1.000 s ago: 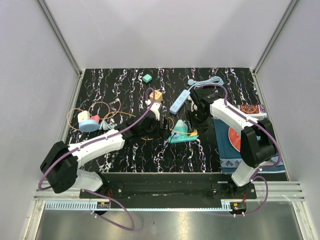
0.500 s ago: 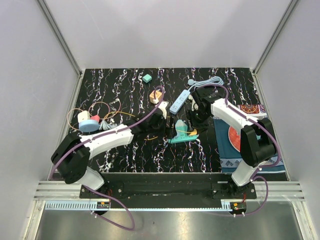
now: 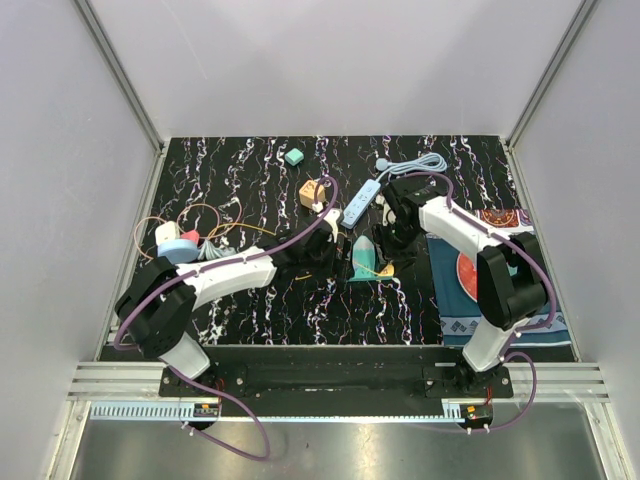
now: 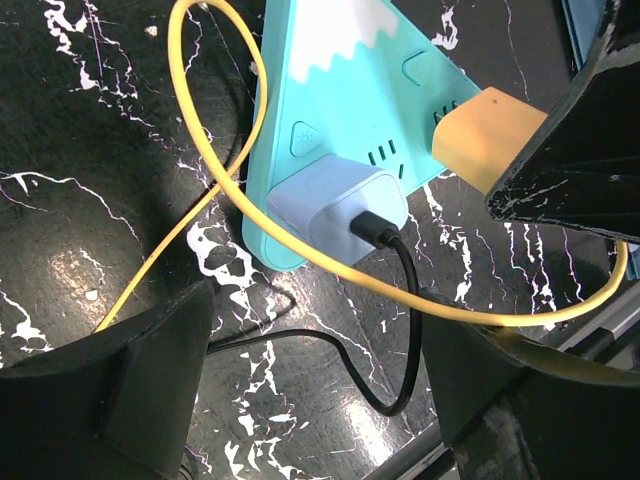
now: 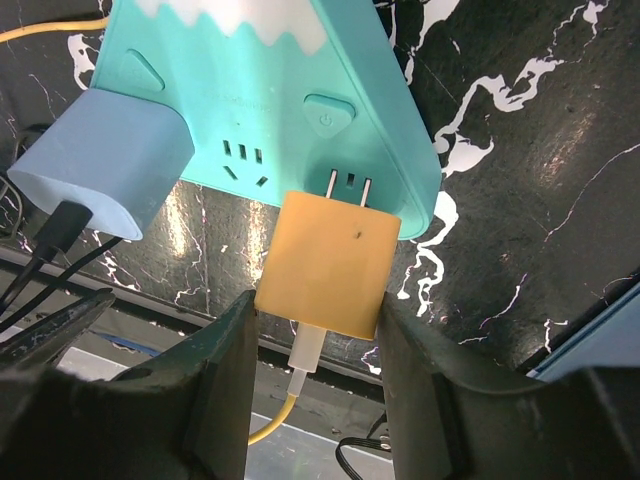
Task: Insert the plug
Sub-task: Insert the plug into the socket.
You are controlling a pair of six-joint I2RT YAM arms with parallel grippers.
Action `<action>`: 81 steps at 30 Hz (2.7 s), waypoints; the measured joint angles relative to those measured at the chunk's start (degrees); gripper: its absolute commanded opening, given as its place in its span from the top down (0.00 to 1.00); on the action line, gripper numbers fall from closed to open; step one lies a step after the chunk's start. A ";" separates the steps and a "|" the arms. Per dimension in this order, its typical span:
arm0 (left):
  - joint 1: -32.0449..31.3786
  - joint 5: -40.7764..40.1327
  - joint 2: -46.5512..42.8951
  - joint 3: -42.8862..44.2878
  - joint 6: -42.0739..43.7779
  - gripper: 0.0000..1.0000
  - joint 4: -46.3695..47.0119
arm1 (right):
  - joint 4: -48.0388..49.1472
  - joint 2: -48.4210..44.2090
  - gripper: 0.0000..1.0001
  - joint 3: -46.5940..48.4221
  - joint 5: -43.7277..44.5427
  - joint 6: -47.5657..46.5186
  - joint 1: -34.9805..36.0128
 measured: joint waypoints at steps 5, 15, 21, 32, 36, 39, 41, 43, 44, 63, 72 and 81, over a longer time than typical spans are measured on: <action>-0.02 0.00 0.24 0.13 0.15 0.17 -0.24 | -0.90 1.27 1.00 1.95 0.28 -0.02 0.00; -0.02 -0.35 0.24 0.24 1.73 0.17 -0.35 | -2.69 6.60 1.00 9.33 -0.07 -0.07 -2.34; 0.15 -2.12 0.20 1.38 2.97 0.18 -0.46 | -4.85 8.85 0.97 12.63 -0.39 -0.39 -2.84; 1.46 -3.78 0.22 4.92 5.07 0.19 0.79 | -6.80 9.94 0.80 15.58 -0.44 -1.11 -3.10; 1.44 -3.76 0.22 4.55 5.68 0.19 0.85 | -6.88 10.45 1.00 16.20 -0.52 -1.14 -3.13; 1.44 -3.76 0.11 4.48 6.08 0.18 0.74 | -6.88 10.62 1.00 16.37 -0.98 -1.29 -3.13; 1.44 -3.76 -0.59 3.85 6.47 0.17 1.07 | -6.86 10.62 1.00 16.37 -1.33 -1.42 -3.13; 1.44 -3.76 -3.02 1.70 7.67 0.16 1.57 | -6.78 10.43 1.00 16.26 -2.03 -1.57 -3.15; 1.44 -3.72 -4.81 0.46 8.55 0.14 1.92 | -6.80 10.12 1.00 16.11 -2.69 -1.66 -3.17; -7.30 -0.37 -33.33 -17.94 37.16 0.07 14.64 | -2.93 -9.81 1.00 5.77 -21.03 -1.90 -3.21; -11.19 0.90 -25.33 -17.73 46.47 0.12 17.51 | -1.79 -12.70 1.00 4.17 -26.01 -2.60 -2.97; -11.19 -1.44 -21.70 -17.70 52.57 0.13 25.68 | -1.38 -13.18 1.00 2.49 -27.32 -4.20 -2.08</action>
